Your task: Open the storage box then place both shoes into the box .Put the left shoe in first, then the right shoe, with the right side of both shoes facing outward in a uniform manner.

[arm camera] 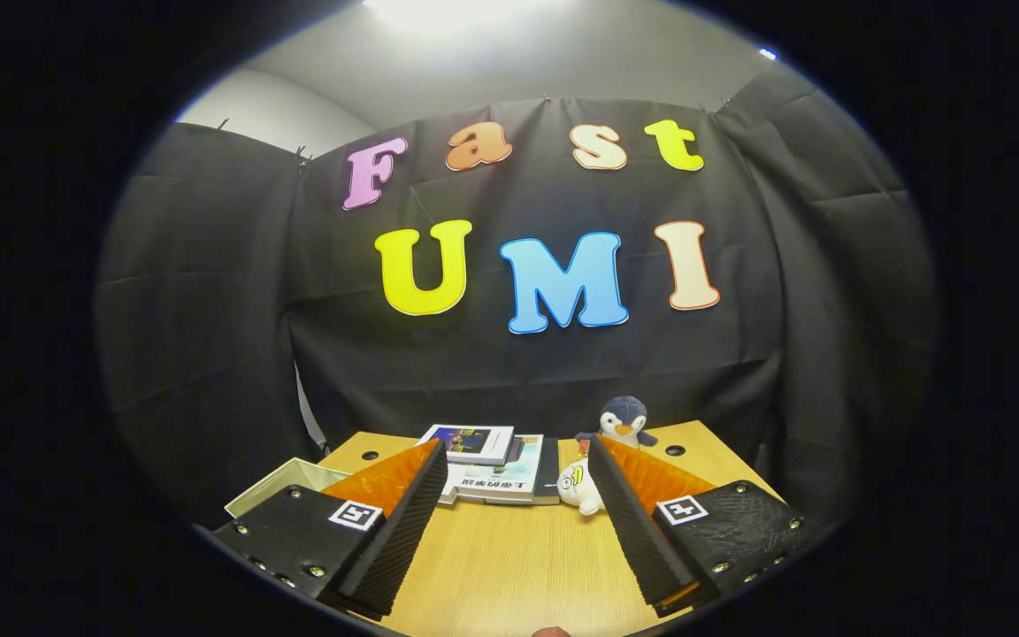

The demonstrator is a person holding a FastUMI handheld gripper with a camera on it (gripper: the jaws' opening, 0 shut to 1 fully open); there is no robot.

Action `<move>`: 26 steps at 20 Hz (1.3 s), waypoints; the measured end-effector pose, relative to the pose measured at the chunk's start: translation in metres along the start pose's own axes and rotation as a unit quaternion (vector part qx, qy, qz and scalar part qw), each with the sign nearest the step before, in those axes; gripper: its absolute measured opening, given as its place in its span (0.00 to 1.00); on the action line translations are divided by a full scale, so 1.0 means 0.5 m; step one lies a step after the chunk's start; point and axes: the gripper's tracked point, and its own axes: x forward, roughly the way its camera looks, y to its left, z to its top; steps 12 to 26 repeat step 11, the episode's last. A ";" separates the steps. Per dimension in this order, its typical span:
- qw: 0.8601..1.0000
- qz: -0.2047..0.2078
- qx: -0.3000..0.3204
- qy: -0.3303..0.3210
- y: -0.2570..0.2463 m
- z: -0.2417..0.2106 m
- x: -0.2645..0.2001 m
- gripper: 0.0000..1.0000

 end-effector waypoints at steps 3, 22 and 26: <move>1.000 0.001 -0.001 0.000 0.005 -0.005 0.001 0.97; 1.000 -0.005 -0.012 -0.013 0.007 0.009 -0.008 0.97; 1.000 -0.005 -0.012 -0.013 0.007 0.009 -0.008 0.97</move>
